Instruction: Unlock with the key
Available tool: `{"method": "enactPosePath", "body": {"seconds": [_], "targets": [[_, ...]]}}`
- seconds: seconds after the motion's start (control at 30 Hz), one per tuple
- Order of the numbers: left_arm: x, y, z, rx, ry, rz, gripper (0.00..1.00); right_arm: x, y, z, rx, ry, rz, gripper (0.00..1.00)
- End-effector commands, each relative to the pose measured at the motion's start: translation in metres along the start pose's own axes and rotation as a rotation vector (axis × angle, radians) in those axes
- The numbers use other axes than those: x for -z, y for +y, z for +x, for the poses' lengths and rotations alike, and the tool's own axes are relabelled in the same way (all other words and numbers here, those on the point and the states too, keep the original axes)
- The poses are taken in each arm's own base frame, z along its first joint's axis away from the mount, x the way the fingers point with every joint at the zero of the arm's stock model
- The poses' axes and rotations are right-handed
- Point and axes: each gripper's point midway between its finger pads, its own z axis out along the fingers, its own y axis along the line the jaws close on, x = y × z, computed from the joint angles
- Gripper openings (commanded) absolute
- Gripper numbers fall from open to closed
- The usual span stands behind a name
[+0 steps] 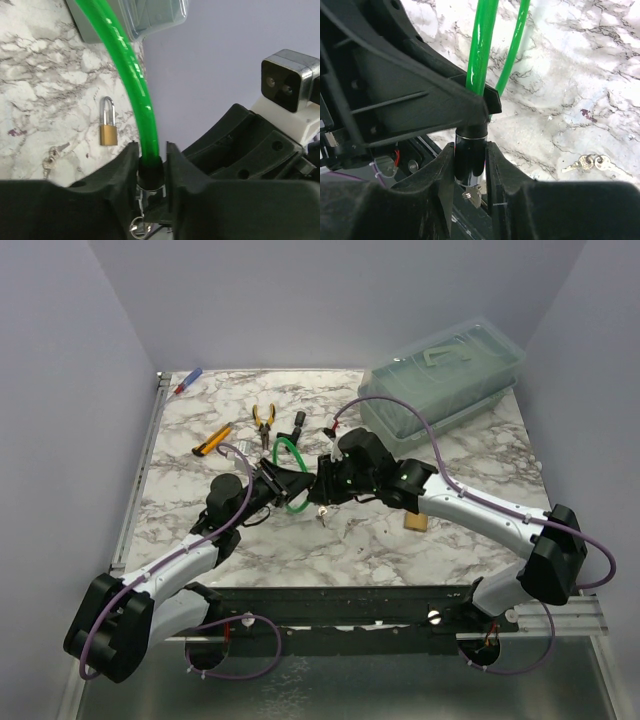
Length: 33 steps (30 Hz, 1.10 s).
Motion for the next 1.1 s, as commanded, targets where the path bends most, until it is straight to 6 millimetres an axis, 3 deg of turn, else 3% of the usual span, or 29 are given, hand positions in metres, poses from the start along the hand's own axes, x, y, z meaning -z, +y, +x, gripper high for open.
{"method": "enactPosePath", "body": {"seconds": [0.0, 0.07, 0.13, 0.27, 0.47, 0.67, 0.77, 0.93, 1.07], "targets": [[0.002, -0.009, 0.002, -0.031, 0.013, 0.029, 0.44, 0.001, -0.003, 0.0, -0.009, -0.024, 0.024, 0.13], [0.003, -0.004, 0.004, -0.031, 0.021, 0.002, 0.62, 0.003, -0.005, 0.001, -0.024, -0.036, 0.029, 0.1], [0.005, 0.0, 0.004, -0.042, 0.022, -0.022, 0.74, 0.004, -0.007, 0.003, -0.037, -0.043, 0.033, 0.08], [0.012, 0.006, 0.002, -0.097, 0.013, -0.083, 0.83, 0.006, -0.009, 0.006, -0.055, -0.048, 0.038, 0.06], [0.029, 0.018, -0.013, -0.175, -0.05, -0.249, 0.83, 0.008, -0.014, 0.008, -0.083, -0.06, 0.056, 0.03], [0.066, 0.057, -0.019, -0.064, -0.098, -0.61, 0.81, 0.008, -0.022, 0.006, -0.107, -0.085, 0.101, 0.01], [0.078, 0.072, -0.005, 0.072, -0.077, -0.702, 0.78, 0.006, -0.021, 0.009, -0.115, -0.083, 0.084, 0.01], [0.08, 0.086, 0.026, 0.284, 0.006, -0.734, 0.74, 0.006, -0.018, 0.011, -0.123, -0.087, 0.063, 0.01], [0.078, 0.088, 0.032, 0.361, 0.009, -0.735, 0.74, 0.005, -0.017, 0.012, -0.124, -0.085, 0.054, 0.01]]}}
